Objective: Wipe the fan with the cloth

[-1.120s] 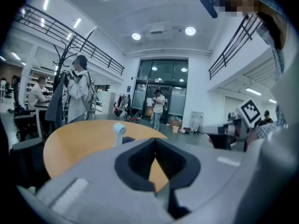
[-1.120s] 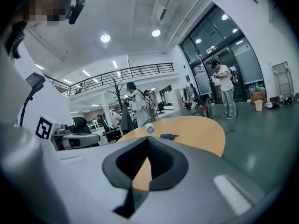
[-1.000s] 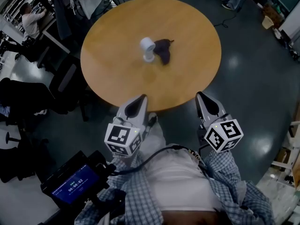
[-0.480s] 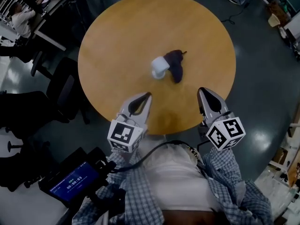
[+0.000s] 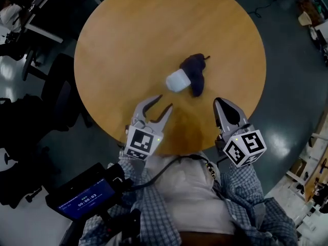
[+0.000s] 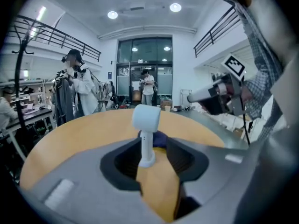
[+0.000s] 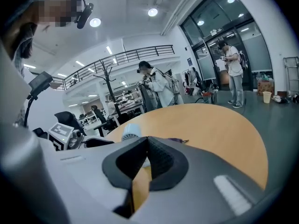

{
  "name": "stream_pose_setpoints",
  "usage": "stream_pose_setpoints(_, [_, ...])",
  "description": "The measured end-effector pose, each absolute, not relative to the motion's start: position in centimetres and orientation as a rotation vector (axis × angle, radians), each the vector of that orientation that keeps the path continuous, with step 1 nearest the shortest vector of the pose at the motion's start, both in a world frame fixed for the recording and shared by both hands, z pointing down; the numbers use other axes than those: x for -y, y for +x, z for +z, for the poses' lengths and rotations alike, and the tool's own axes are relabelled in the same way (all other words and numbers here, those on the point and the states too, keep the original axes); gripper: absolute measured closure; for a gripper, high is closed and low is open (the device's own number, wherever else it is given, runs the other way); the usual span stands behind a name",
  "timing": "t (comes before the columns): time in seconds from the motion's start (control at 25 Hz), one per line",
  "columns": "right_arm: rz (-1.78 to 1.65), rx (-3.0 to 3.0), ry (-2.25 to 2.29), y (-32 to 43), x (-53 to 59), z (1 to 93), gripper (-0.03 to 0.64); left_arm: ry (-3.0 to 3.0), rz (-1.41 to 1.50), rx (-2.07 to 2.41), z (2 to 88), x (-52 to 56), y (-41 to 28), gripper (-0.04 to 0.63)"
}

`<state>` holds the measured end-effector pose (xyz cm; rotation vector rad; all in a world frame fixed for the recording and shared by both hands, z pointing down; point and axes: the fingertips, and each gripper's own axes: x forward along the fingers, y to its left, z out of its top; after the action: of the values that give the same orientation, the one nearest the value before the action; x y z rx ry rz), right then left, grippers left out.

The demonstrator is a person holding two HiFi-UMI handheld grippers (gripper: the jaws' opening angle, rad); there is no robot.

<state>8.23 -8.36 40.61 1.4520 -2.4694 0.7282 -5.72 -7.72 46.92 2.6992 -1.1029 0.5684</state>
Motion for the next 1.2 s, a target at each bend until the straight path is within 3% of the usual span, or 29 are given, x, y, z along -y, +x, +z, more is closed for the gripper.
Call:
stream_pose_setpoints(0.2, [0.757,2.444,1.387,8.0,9.3,42.9,0.614,2.7,0.627,1.101,49.7,9.9,-4.9,0.413])
stream_pose_setpoints(0.76, [0.828,2.365,1.313,8.9,10.4,47.4,0.612,2.725,0.567,1.105,51.8,14.3,-1.2,0.411])
stream_pose_setpoints(0.92, [0.83,2.337,1.29,8.9,11.2,48.9,0.614,2.747,0.563,1.116,51.6,15.0,-0.3,0.454])
stream_pose_setpoints(1.12, [0.709,2.267,1.243,8.8,12.6,50.0,0.612,2.78,0.578,1.118,50.9,14.7,-0.1,0.453])
stream_pose_setpoints(1.2, [0.643,2.255,1.198,8.3,13.8,51.0,0.574,2.795,0.61,1.1,51.3,14.7,0.2,0.454])
